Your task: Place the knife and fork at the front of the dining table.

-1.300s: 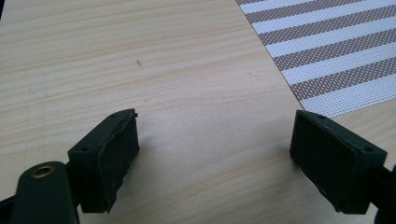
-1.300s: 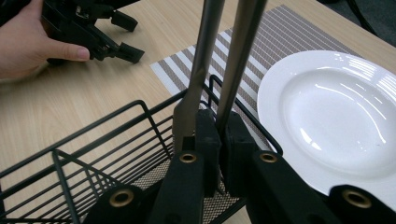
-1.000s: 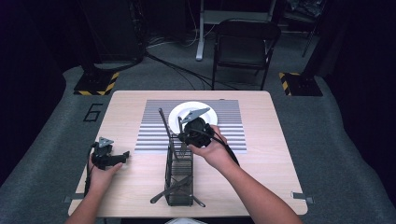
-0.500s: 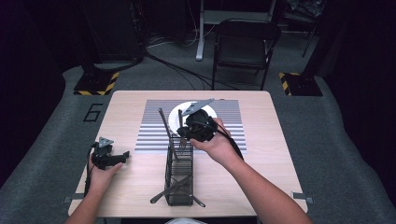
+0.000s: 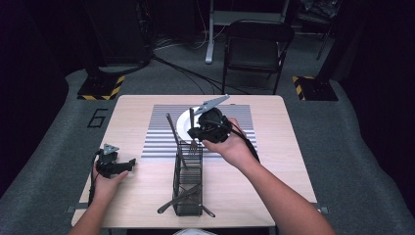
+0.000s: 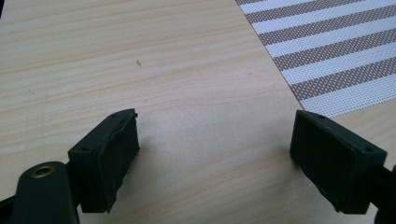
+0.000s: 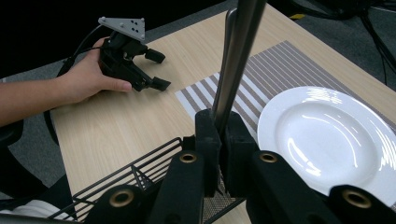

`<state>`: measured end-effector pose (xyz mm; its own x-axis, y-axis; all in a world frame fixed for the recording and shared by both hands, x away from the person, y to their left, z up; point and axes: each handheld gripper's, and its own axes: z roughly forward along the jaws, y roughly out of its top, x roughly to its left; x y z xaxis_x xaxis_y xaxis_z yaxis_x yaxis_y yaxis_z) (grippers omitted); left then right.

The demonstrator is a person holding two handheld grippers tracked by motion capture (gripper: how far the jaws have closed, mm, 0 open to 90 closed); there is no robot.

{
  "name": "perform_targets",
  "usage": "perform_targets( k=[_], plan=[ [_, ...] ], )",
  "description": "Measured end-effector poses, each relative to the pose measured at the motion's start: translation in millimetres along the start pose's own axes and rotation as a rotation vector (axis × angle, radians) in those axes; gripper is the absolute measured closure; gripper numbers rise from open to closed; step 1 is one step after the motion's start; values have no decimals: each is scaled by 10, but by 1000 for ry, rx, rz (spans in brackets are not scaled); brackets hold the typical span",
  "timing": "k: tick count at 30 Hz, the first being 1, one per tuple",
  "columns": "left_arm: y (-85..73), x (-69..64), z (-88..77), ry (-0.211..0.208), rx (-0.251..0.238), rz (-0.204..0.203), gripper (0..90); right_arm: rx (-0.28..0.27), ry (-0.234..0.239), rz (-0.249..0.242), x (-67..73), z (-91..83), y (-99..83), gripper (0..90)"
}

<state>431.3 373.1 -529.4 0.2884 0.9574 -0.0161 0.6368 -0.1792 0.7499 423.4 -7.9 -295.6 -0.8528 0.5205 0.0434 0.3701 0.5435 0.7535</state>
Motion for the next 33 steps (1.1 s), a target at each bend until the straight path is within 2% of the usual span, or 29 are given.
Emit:
perform_targets(
  k=[1,13,18,21,33],
  plan=[
    [0,0,0,0,0,0,154,-4,-1,-10,-17,-11,1,869],
    [0,-1,0,0,0,0,154,-3,-39,21,-155,-159,-51,870],
    [0,-1,0,0,0,1,154,-8,-59,17,-235,-218,-81,870],
    [0,-1,1,0,0,0,154,-10,-78,40,-285,-265,-106,870],
    [0,-1,0,1,0,1,154,-6,-98,55,-412,-314,-181,870]
  ],
)
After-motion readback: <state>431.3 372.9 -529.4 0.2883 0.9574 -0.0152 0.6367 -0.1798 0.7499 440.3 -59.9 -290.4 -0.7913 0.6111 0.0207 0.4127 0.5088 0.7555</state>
